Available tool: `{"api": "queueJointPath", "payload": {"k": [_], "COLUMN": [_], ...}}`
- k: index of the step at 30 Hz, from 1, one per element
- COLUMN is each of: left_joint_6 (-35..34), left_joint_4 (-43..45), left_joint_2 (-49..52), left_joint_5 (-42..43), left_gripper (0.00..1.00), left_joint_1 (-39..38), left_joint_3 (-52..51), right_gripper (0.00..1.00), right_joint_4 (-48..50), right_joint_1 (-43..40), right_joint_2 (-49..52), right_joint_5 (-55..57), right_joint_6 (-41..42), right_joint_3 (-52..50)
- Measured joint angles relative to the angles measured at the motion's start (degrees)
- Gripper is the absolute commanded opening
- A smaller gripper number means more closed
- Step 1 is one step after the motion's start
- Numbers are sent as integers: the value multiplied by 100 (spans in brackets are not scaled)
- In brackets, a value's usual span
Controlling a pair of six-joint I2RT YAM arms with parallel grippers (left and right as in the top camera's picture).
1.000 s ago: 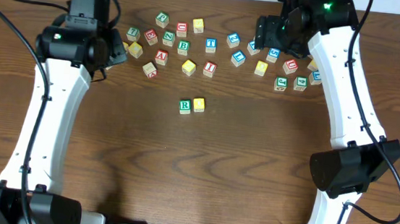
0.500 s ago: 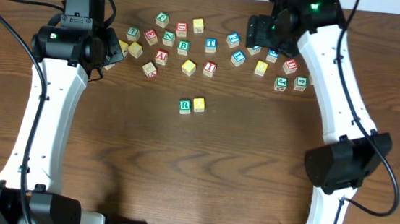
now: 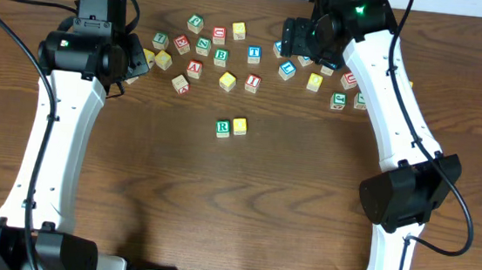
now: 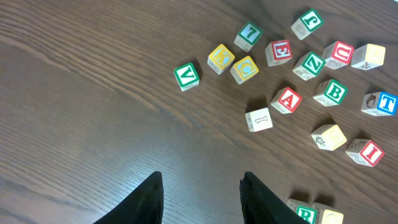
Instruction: Spell out ROBOT
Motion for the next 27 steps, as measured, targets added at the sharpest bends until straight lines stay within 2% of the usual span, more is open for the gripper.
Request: {"api": "queueJointPath", "payload": {"k": [22,27], "left_joint_6": [0,0], "left_joint_4": [116,118], "left_joint_2": [2,22], "left_joint_5": [0,0], "left_gripper": [40,40], "left_joint_1": [0,0], "left_joint_3": [-59,-59], "right_gripper": [88,84], "right_joint_4": [31,31], "right_joint_1": [0,0], "right_joint_2": [0,0], "right_joint_5": [2,2], "right_joint_6": [37,50], "right_joint_3": [0,0]}}
